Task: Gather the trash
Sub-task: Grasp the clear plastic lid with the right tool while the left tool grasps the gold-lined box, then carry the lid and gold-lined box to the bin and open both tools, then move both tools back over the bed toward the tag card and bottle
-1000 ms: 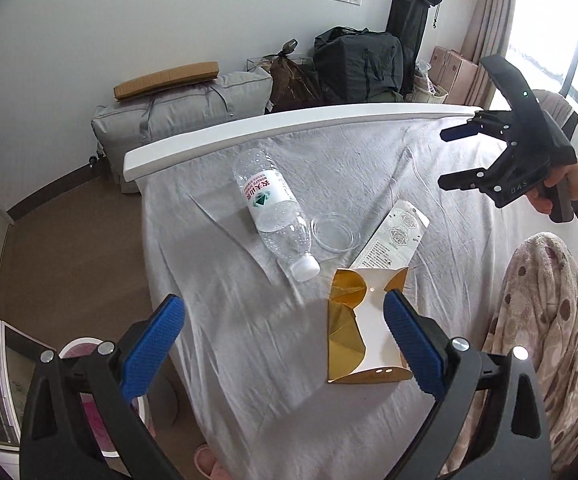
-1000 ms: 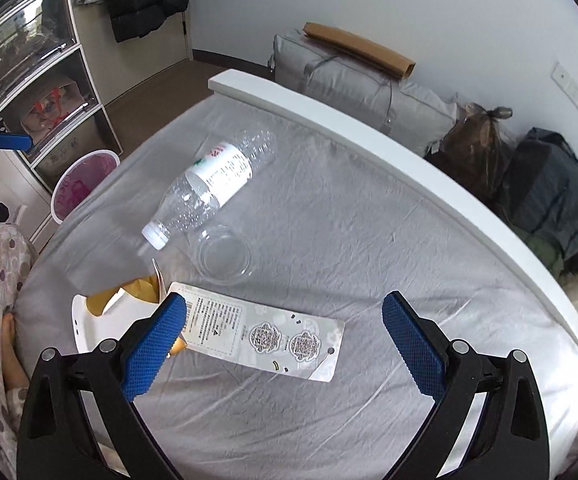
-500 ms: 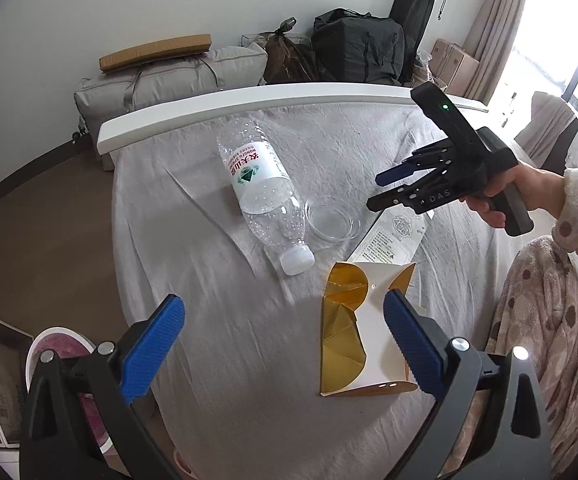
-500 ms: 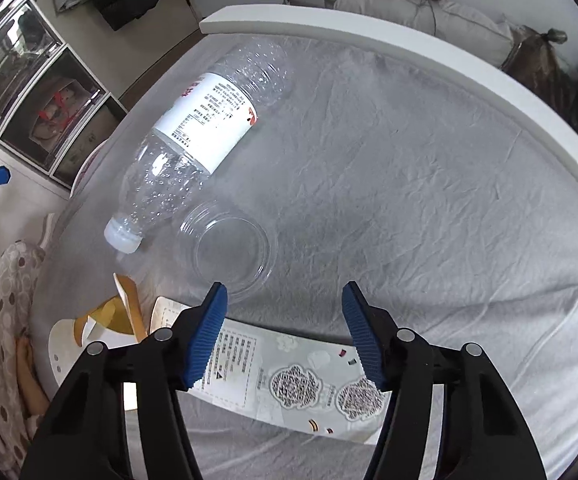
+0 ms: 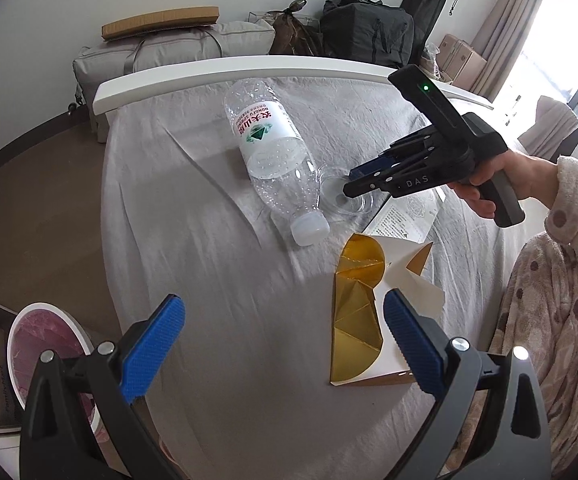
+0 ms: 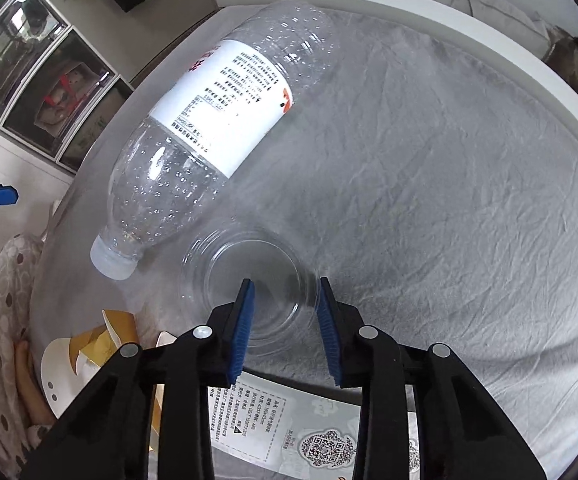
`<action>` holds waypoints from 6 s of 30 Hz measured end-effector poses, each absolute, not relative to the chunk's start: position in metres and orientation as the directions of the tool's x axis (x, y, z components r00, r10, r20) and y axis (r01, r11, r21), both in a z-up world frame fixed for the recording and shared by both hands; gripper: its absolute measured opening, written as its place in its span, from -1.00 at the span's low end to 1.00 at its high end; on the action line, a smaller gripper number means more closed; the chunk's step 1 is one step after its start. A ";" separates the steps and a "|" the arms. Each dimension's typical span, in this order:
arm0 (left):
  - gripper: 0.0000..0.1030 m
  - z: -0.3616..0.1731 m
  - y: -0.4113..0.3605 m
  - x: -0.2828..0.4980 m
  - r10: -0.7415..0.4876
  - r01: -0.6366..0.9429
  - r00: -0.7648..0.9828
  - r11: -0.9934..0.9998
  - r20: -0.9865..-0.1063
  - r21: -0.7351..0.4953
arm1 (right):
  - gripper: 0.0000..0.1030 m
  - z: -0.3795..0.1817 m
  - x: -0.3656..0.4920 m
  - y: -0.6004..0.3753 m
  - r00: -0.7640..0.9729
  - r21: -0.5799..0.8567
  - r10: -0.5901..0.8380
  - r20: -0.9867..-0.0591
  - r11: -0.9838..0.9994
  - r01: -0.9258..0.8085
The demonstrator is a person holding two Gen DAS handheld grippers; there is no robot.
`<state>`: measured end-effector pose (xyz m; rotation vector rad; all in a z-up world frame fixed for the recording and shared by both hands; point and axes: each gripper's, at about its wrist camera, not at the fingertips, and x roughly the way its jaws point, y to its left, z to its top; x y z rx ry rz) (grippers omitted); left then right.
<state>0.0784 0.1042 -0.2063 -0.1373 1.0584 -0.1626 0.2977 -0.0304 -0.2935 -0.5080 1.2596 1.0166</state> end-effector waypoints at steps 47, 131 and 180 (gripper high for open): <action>-0.78 -0.264 0.019 0.123 -0.104 0.174 0.233 0.983 -0.967 -0.064 | -0.94 -0.210 0.299 -0.158 0.181 0.135 0.440 -0.880 0.596 -0.791; -0.91 -0.337 0.495 -0.106 0.022 -0.399 0.518 0.891 -0.855 -0.219 | -0.94 -0.231 0.041 0.395 -0.130 0.082 0.313 -0.941 -0.162 -0.983; 0.90 -0.107 0.281 -0.082 0.257 -0.231 0.646 0.963 -0.719 0.137 | 0.86 -0.070 0.077 0.173 0.155 -0.172 0.606 -0.780 0.031 -0.985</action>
